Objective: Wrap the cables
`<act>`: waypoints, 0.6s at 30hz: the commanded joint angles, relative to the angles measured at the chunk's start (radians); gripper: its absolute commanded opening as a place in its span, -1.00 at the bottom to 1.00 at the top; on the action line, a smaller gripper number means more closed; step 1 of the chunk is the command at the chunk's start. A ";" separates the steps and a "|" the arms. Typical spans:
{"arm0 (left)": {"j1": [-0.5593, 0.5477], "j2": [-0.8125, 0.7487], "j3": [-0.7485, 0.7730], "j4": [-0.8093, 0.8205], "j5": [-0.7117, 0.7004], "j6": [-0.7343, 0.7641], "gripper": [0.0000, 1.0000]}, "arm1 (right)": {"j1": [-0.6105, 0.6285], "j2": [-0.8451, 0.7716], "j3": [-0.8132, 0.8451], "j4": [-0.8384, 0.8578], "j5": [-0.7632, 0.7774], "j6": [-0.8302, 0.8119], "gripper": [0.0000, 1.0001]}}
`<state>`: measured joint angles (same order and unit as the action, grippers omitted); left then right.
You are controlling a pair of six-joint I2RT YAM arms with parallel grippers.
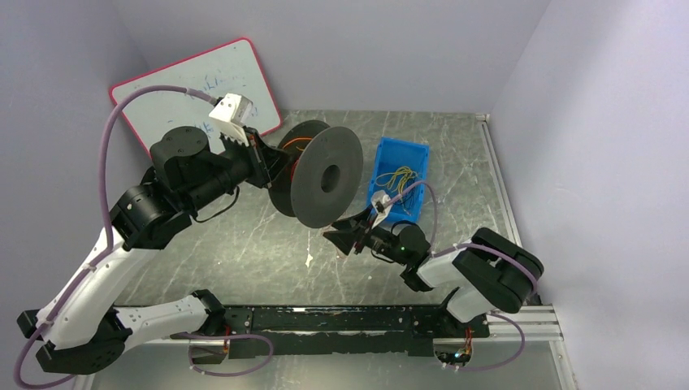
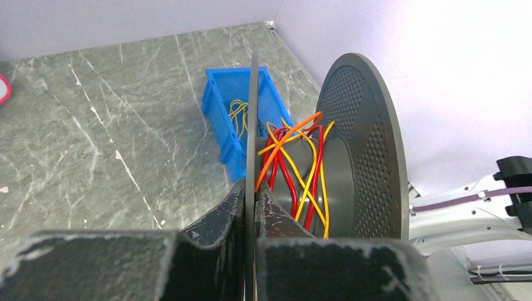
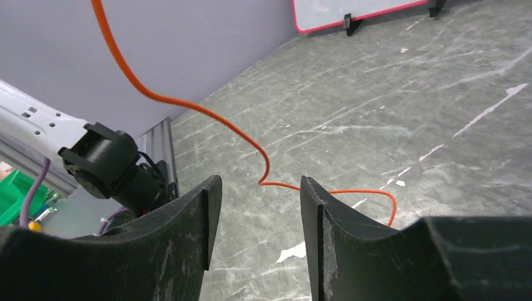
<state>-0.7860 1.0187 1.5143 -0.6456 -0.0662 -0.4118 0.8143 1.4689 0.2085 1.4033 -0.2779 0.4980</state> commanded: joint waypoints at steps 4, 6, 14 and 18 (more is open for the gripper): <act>0.006 -0.003 0.063 0.137 0.030 -0.062 -0.86 | 0.028 0.089 0.042 0.188 0.012 -0.026 0.05; 0.007 0.000 0.067 0.141 0.040 -0.068 -0.86 | 0.030 0.122 0.048 0.226 0.016 -0.036 0.05; 0.006 0.010 0.094 0.135 0.050 -0.083 -0.86 | 0.033 0.261 0.068 0.369 0.019 -0.049 0.03; 0.007 0.009 0.102 0.132 0.039 -0.086 -0.86 | 0.043 0.315 0.071 0.415 0.004 -0.029 -0.17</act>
<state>-0.7860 1.0382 1.5639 -0.6170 -0.0448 -0.4675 0.8425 1.7409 0.2649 1.5299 -0.2665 0.4744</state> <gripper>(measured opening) 0.087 0.466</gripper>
